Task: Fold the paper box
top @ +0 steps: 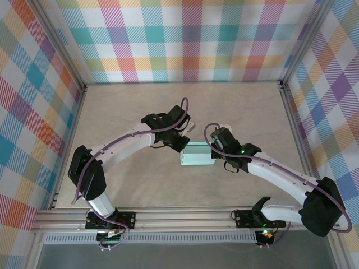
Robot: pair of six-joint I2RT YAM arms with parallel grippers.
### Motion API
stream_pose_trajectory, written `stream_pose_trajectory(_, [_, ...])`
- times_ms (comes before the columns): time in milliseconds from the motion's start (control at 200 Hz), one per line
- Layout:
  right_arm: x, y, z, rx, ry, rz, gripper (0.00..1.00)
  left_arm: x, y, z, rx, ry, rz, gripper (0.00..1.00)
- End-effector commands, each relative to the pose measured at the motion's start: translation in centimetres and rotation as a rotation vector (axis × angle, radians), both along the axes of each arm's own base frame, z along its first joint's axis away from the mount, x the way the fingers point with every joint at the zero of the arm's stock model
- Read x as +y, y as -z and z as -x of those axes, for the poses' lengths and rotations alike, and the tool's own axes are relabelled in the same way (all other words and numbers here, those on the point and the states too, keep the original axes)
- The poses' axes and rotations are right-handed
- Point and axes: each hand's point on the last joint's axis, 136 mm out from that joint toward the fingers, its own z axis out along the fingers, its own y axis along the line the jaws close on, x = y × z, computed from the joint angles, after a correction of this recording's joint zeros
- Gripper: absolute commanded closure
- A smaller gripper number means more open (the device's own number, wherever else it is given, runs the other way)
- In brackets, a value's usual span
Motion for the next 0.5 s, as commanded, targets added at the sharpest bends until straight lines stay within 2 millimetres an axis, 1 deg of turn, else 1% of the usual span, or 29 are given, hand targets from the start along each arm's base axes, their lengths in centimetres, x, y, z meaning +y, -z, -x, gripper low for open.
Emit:
stream_pose_trajectory(0, [0.0, 0.4, 0.4, 0.026, -0.003, 0.010, 0.96, -2.5, -1.3, 0.3, 0.019, -0.013, 0.087, 1.00])
stream_pose_trajectory(245, [0.2, 0.4, 0.4, 0.029, -0.006, 0.004, 0.95, -3.9, -1.4, -0.3, 0.090, -0.152, 0.169, 1.00])
stream_pose_trajectory(495, [0.5, 0.6, 0.4, 0.029, -0.006, 0.002, 0.95, -4.6, -1.4, -0.7, 0.158, -0.275, 0.227, 1.00])
